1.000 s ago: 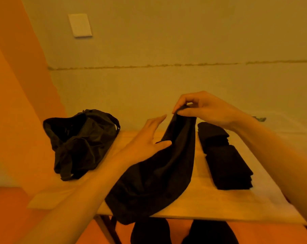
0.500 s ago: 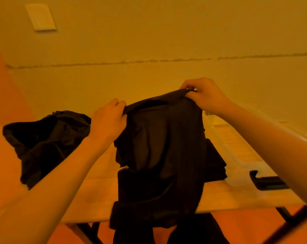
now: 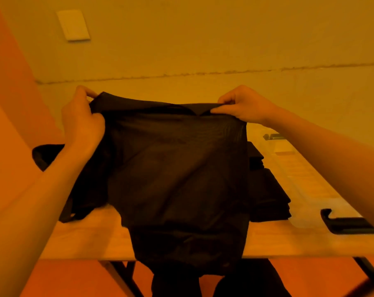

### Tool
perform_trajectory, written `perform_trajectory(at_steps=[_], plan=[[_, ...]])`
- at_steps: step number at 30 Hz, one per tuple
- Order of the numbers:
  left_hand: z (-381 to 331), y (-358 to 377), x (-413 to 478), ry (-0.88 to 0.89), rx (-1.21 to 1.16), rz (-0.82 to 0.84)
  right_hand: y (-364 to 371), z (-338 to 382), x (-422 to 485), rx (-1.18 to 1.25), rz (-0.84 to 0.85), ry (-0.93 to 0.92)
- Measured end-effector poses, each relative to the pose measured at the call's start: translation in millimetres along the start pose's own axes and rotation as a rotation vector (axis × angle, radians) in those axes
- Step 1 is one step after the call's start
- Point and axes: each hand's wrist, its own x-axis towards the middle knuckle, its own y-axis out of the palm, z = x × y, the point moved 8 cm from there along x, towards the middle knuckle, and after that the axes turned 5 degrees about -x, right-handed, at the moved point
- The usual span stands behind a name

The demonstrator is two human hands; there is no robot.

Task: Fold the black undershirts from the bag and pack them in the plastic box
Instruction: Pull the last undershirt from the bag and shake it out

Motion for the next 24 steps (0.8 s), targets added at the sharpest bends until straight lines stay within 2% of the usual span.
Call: perform_trajectory(at_steps=[3,5,7,9,12,14,16,19,21,24], plan=[[15.0,-8.1,1.2,0.053,0.151,0.080,-6.8,-19.6,5.8,0.016,-0.151,0.150],[24.4,-9.9,-1.8,-0.020,0.095,0.128,-3.0,-30.8,7.5,0.014,-0.159,0.237],[27.7,-4.2,-10.0,-0.188,-0.139,0.209,9.7,-34.1,6.8,0.060,-0.057,0.310],[18.4,15.3,-22.1,-0.323,-0.368,0.320,27.1,-20.7,4.8,0.072,0.122,0.279],[-17.7,46.3,-35.9,-0.232,-0.350,0.452,65.6,28.4,-3.8,0.151,0.450,0.102],[-45.2,62.1,-41.0,-0.080,-0.257,0.504,83.8,58.3,-5.3,0.238,0.512,0.018],[-59.0,70.8,-42.2,0.016,-0.158,0.511,86.8,73.4,2.9,0.254,0.412,-0.035],[-60.2,67.4,-37.4,0.016,-0.144,0.502,61.7,76.6,7.1,0.155,0.222,-0.058],[-58.6,63.2,-35.5,0.050,-0.128,0.569,44.2,65.4,5.8,0.117,0.151,-0.020],[-45.0,62.3,-35.2,0.104,0.058,0.657,21.4,43.0,8.9,0.088,0.006,0.039]])
